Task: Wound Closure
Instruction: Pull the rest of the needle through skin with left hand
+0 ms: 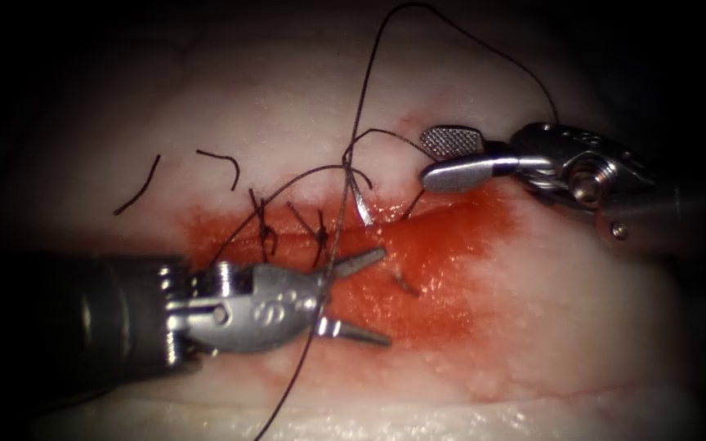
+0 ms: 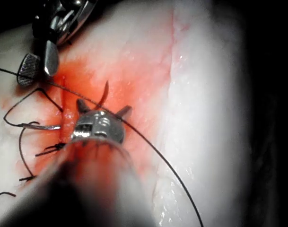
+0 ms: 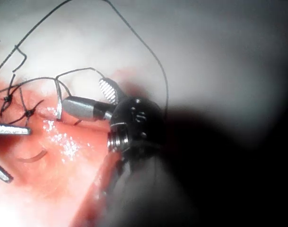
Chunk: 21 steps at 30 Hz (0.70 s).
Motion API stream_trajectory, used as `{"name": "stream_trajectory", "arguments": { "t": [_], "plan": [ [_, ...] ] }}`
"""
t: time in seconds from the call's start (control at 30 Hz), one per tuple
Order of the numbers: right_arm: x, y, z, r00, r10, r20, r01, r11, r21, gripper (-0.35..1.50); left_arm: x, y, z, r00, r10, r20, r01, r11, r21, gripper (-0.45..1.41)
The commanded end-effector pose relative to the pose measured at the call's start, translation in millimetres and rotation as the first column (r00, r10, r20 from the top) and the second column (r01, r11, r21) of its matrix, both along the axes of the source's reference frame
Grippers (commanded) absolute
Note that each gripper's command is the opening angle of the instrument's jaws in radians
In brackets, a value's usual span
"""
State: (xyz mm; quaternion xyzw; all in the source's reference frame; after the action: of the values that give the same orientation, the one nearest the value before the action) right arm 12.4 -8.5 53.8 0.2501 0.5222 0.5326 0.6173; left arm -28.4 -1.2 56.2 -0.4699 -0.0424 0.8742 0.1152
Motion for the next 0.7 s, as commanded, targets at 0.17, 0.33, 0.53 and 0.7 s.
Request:
{"name": "stream_trajectory", "arguments": {
  "t": [0.17, 0.33, 0.53, 0.7],
  "plan": [
    [-0.7, -1.4, 0.2, 1.000, 0.007, 0.012, -0.007, 1.000, 0.002, 0.47, -2.5, 0.1, 1.2, 0.999, -0.028, 0.030, 0.029, 0.999, -0.018, 0.32],
    [-0.6, -2.2, -0.1, 1.000, 0.012, 0.005, -0.012, 1.000, -0.001, 0.46, -3.0, -0.3, 2.2, 0.997, -0.057, 0.043, 0.059, 0.997, -0.048, 0.21],
    [-0.5, -3.2, -0.5, 1.000, 0.022, -0.005, -0.022, 1.000, -0.006, 0.32, -2.0, -0.7, 4.0, 0.992, -0.128, 0.006, 0.128, 0.987, -0.102, -0.20],
    [-0.5, -4.2, -0.9, 1.000, 0.019, -0.005, -0.019, 1.000, -0.011, 0.27, -0.3, 0.0, 3.6, 0.983, -0.183, 0.033, 0.183, 0.983, 0.000, -0.45]
  ]
}}
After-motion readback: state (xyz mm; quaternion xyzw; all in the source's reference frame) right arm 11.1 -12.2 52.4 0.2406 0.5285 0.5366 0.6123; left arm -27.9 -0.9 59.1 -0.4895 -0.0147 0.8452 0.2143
